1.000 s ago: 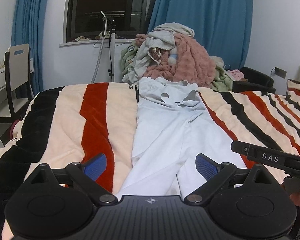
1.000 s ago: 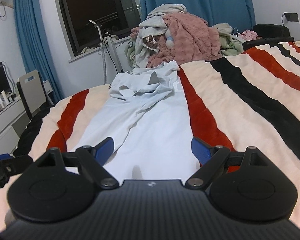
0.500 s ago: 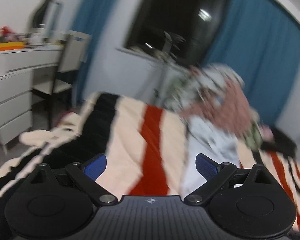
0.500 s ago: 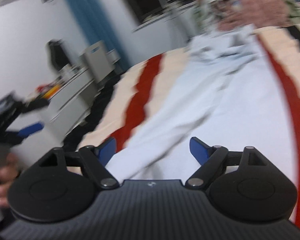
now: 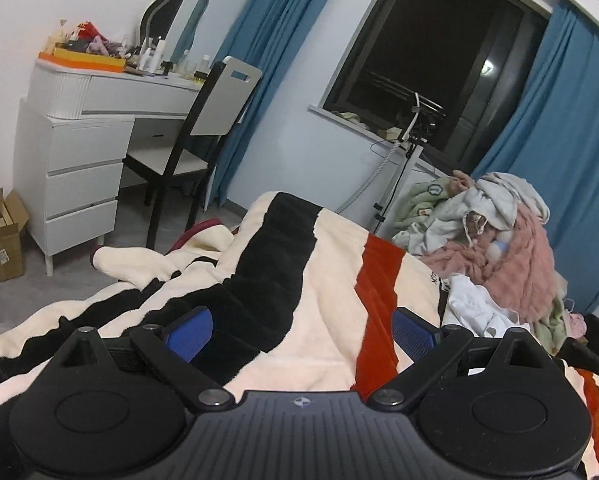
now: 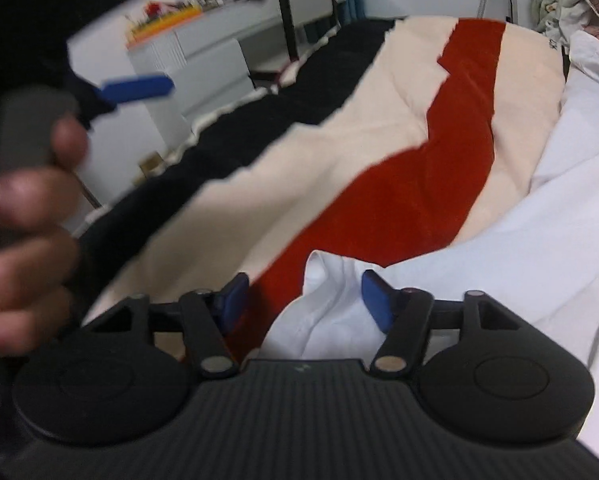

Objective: Fold clothes

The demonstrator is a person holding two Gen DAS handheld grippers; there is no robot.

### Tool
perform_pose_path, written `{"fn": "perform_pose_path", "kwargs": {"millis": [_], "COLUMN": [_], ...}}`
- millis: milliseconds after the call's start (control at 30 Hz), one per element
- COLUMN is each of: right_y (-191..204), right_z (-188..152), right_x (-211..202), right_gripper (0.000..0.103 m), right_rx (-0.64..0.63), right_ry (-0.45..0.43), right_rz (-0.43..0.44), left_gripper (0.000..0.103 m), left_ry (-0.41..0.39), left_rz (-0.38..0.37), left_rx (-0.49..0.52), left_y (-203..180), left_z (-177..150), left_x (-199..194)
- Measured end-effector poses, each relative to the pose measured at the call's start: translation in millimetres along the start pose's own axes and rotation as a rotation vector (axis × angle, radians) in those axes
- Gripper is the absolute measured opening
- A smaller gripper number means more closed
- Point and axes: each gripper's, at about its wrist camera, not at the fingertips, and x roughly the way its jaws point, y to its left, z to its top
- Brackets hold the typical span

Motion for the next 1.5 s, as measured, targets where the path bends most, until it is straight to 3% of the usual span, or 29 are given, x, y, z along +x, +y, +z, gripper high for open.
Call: {"fn": "perform_pose_path", "kwargs": {"millis": [33, 100, 300, 433, 567, 667, 800, 900, 1000, 1067, 1100, 1133, 1233, 1333, 1500], "right_y": [-4.8, -14.3, -38.1, -36.7, -40.7, -50.9, -60.7, -65.9, -70.0, -75.1, -78.1, -80.3, -89.8, -108.2, -167.1], "right_z": [-0.9, -2.7, -28.6, -67.1, -106.2, -126.6, -146.1, -155.8, -157.0, -157.7, -158.8, -161.1, -160.7, -149.4, -139.7], "right_x": [-2.9, -9.5, -91.5, -148.1, -180.0, -186.0, -184.9, -186.7, -194.8, -202.5, -207.7, -211.8, -218.8, -222.7, -212.3], "right_gripper": [0.034, 0.013, 0.009, 0.009, 0.009, 0.009, 0.008, 0.01, 0.015, 0.043, 0.071, 0.083, 0.081, 0.081, 0.082], "right_rx": [0.026, 0.08, 0.239, 0.293, 0.388, 0.482, 0.568, 0.61, 0.626, 0.636, 0.641, 0.655, 0.693, 0.735, 0.947], "right_ry": [-0.01, -0.032, -0.233, -0.313, -0.347, -0.318, -0.258, -0.243, -0.238, -0.253, -0.274, -0.301, -0.327, -0.335, -0.286], "right_rz": [-0.015, -0.045, -0.1, -0.191, -0.228, -0.212, -0.178, -0.14, -0.155, -0.165, -0.152, -0.137, -0.106, -0.178, -0.279], "left_gripper": [0.097, 0.097, 0.097, 0.097, 0.097, 0.097, 0.097, 0.096, 0.096, 0.096, 0.096, 0.096, 0.096, 0.095, 0.094], "left_ry": [-0.001, -0.002, 0.032, 0.115, 0.236, 0.353, 0.483, 0.569, 0.597, 0.617, 0.627, 0.637, 0.663, 0.684, 0.723], "left_rz": [0.001, 0.002, -0.066, -0.16, -0.261, -0.312, -0.3, -0.297, -0.296, -0.298, -0.3, -0.301, -0.294, -0.279, -0.293], "left_rx": [0.002, 0.006, 0.005, -0.005, 0.025, 0.091, 0.161, 0.204, 0.227, 0.226, 0.226, 0.225, 0.22, 0.217, 0.218], "left_y": [-0.8, -2.5, -10.0, -21.2, -38.2, -53.6, -69.4, -75.7, -78.6, -78.3, -78.1, -78.0, -77.8, -77.0, -79.0], "left_z": [-0.5, -1.6, -7.9, -19.2, -36.8, -54.5, -81.7, -97.8, -104.6, -107.0, -108.1, -109.3, -112.6, -114.7, -117.9], "left_x": [-0.3, -1.0, -3.4, -4.2, 1.2, 9.2, 19.0, 24.9, 26.6, 28.6, 29.6, 30.7, 34.3, 37.8, 42.9]}}
